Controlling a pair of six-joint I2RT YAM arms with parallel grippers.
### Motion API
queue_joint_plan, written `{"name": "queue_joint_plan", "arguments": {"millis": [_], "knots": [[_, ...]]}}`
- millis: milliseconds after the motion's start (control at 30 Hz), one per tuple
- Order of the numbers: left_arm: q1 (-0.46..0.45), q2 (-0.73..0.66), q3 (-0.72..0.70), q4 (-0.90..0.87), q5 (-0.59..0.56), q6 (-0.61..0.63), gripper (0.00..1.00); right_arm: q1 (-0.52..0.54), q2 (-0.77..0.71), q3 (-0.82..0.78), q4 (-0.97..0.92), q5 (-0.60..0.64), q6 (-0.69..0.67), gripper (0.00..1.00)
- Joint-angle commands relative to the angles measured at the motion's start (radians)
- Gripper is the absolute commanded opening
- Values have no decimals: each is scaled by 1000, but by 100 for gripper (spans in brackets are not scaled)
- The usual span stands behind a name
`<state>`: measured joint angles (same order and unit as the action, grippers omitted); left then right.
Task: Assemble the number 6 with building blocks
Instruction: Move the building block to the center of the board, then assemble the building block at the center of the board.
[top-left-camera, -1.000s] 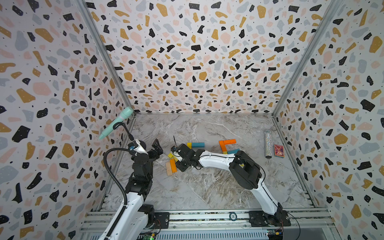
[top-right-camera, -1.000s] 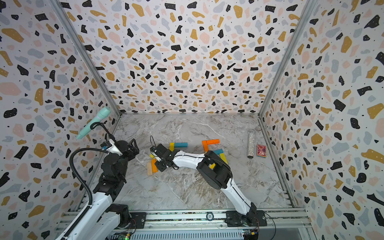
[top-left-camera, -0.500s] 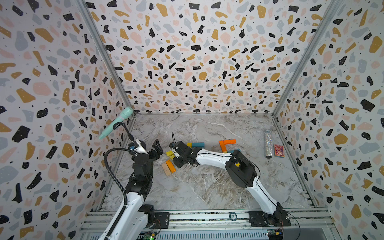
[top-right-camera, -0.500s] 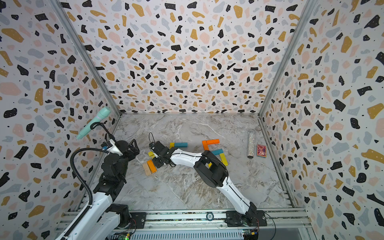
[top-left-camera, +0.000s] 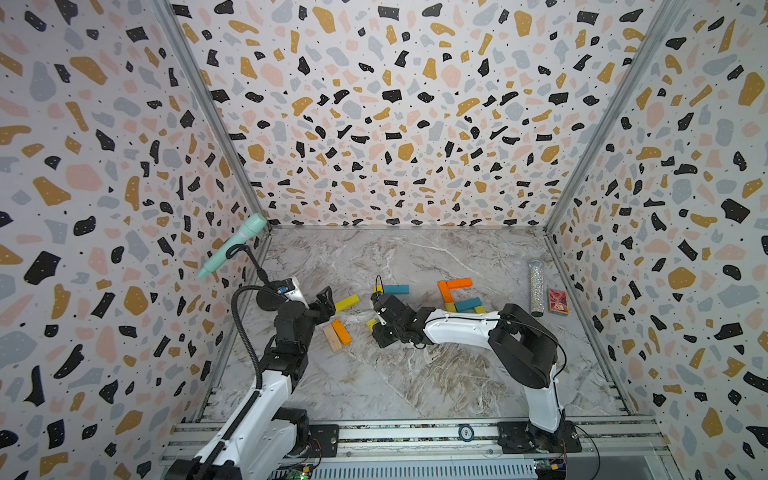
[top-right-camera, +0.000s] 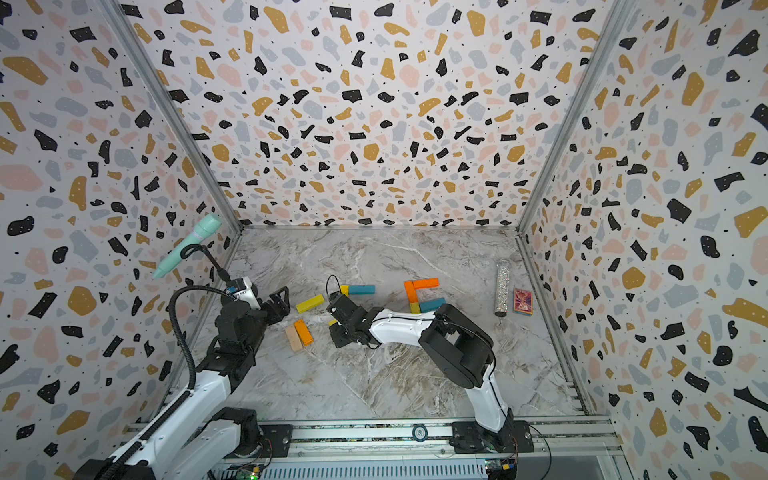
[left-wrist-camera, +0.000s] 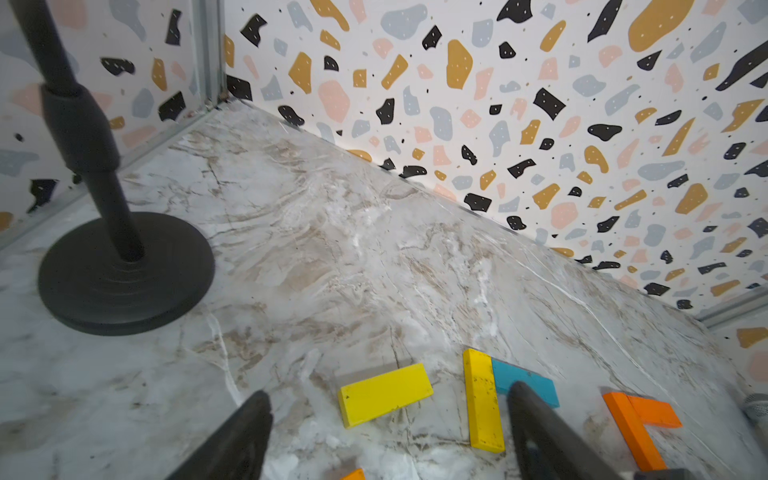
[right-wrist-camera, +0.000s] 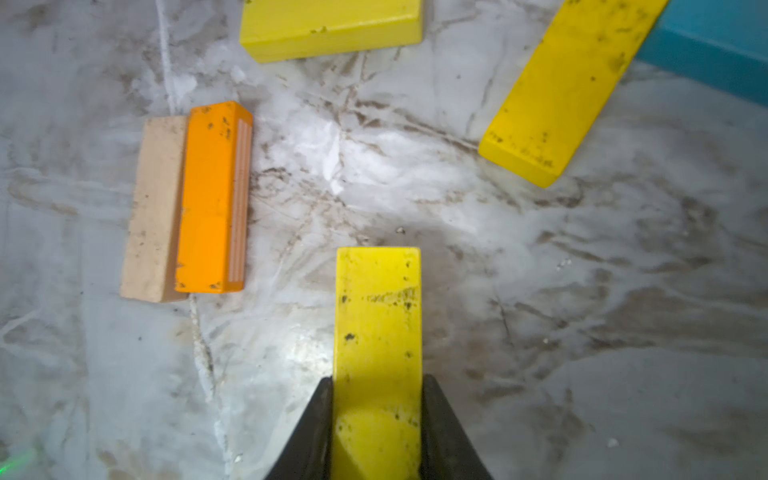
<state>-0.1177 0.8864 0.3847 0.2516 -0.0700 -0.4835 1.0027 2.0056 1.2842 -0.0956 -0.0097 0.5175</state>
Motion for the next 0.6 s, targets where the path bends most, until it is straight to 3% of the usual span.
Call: {"name": "queue_joint_plan", "arguments": {"millis": [0, 133, 333, 467, 567], "knots": [[7, 9, 20, 27, 115, 3, 60, -13, -9, -5, 39, -11, 38, 17], [7, 7, -13, -9, 138, 29, 39, -18, 12, 18, 33, -29, 35, 32], [-2, 52, -57, -32, 218, 17, 22, -28, -89, -57, 106, -79, 9, 47], [-54, 75, -87, -8, 213, -10, 18, -67, -244, -229, 248, -177, 0, 47], [-108, 93, -103, 39, 207, -45, 14, -104, -324, -333, 275, -231, -25, 39]]}}
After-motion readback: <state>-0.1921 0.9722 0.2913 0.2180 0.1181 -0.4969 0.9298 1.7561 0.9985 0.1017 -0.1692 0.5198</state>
